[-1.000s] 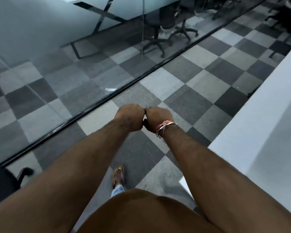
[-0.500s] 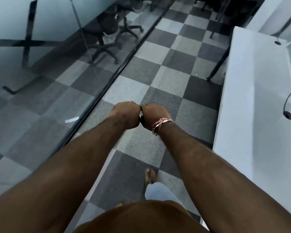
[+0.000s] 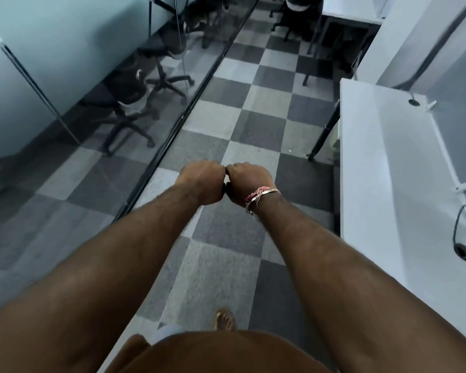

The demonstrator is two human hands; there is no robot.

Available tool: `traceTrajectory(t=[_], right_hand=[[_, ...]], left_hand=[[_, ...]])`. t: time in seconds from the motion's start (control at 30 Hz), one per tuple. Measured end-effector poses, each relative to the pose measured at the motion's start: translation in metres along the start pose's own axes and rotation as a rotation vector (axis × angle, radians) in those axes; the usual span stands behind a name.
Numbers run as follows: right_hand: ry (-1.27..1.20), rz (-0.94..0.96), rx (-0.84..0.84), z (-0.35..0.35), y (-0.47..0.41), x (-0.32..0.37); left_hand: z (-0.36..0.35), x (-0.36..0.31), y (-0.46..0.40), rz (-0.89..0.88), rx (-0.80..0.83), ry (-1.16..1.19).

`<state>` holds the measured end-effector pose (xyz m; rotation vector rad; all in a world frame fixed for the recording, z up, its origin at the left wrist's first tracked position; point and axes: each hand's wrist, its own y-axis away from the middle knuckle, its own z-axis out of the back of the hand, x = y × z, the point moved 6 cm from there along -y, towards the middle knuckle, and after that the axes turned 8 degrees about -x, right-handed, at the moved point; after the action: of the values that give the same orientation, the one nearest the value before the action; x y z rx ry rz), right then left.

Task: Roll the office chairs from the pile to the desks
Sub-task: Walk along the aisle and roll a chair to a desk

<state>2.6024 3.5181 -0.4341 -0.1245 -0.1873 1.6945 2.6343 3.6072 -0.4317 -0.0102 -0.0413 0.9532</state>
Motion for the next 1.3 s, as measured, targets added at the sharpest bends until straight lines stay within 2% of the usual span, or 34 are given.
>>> traceTrajectory(t=[0.23,0.43,0.77,0.87,1.07,1.3], right_hand=[[0.024,-0.056,-0.008,-0.026,-0.122,-0.09],[0.02,-0.128,0.016,-0.061,-0.26,-0.172],[0.034,-0.311,-0.04,-0.07,-0.466,-0.317],[0.034,-0.31,-0.043,-0.084,-0.513,-0.356],[0.059,-0.289,-0.048,-0.125,-0.643,-0.482],[0.058,-0.256,-0.046,-0.124,-0.8,-0.622]], left_hand=[[-0.009,0.02,-0.155,-0.063,-0.021,-0.012],[-0.035,0.055,-0.317,-0.087,-0.036,0.053],[-0.013,0.094,-0.585,-0.21,-0.033,0.05],[-0.021,0.098,-0.649,-0.233,-0.025,0.038],[-0.036,0.097,-0.828,-0.24,-0.04,0.041],[-0.012,0.097,-1.033,-0.195,-0.057,0.042]])
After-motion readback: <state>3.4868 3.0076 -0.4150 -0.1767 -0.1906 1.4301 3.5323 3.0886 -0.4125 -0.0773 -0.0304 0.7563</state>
